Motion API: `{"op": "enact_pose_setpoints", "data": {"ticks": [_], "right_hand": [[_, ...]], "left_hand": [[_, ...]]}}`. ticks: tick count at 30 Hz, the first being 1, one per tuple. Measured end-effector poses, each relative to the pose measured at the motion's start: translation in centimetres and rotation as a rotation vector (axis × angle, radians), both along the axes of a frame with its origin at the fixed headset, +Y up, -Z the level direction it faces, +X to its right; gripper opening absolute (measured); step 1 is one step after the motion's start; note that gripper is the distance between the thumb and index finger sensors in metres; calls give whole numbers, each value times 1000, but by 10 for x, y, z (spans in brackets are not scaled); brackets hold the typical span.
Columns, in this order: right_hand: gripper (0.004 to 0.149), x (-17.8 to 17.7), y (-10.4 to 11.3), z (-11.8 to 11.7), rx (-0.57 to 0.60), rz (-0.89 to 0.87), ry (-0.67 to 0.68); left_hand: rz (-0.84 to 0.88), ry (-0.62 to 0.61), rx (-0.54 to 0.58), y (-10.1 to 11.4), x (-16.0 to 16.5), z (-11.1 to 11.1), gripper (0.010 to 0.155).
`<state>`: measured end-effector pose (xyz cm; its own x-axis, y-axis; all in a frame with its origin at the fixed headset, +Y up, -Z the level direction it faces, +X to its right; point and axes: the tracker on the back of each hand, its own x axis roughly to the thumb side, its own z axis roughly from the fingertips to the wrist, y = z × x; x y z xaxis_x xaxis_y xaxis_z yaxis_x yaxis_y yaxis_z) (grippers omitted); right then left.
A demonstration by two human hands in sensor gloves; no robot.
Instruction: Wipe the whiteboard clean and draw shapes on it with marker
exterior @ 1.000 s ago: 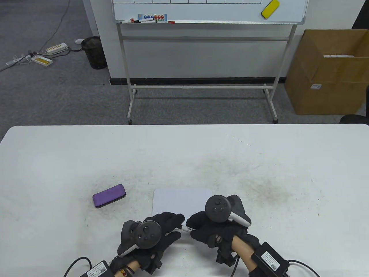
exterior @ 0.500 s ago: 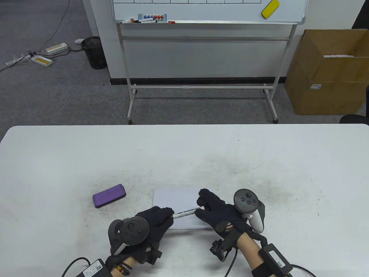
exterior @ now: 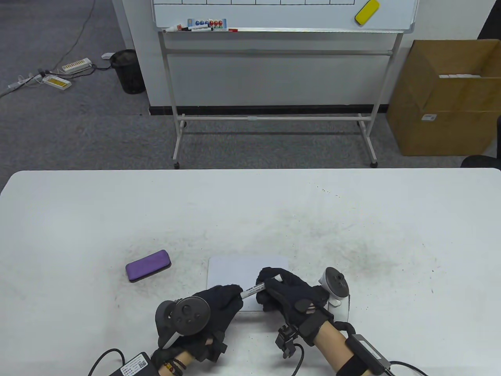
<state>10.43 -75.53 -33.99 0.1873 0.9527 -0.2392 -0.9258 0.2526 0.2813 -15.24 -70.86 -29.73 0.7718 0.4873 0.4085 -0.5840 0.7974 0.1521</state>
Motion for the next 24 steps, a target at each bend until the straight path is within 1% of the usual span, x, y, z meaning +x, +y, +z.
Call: {"op": "enact_pose_setpoints", "data": {"ticks": [3, 7, 11, 13, 15, 18, 19, 20, 22, 23, 24], "right_hand": [[53, -2, 0, 1, 8, -8, 9], [48, 1, 4, 1, 67, 45, -68], [48, 1, 12, 4, 116, 59, -112], [47, 1, 12, 3, 126, 65, -109], [47, 1, 10, 3, 122, 63, -104], [47, 1, 10, 3, 122, 51, -95], [47, 1, 11, 2, 127, 33, -90], [47, 9, 16, 3, 112, 2, -140], [46, 23, 25, -2, 130, -29, -177], [46, 30, 29, -2, 157, 8, -188], [46, 33, 30, -3, 178, 38, -199]], "left_hand": [[-26, -16, 18, 0, 3, 1, 48], [-63, -36, 21, -1, 5, 0, 49], [-26, -76, -27, 2, 4, -5, 49], [-33, -100, -70, 3, 2, -9, 49], [-15, -134, -136, 0, 0, -14, 49], [9, -175, -203, 0, -2, -19, 49], [26, -168, -219, 1, -4, -23, 49], [56, -187, -285, -3, -10, -25, 49], [113, -206, -363, -6, -19, -29, 49], [169, -193, -368, -7, -23, -30, 48], [191, -167, -364, -5, -25, -31, 48]]}}
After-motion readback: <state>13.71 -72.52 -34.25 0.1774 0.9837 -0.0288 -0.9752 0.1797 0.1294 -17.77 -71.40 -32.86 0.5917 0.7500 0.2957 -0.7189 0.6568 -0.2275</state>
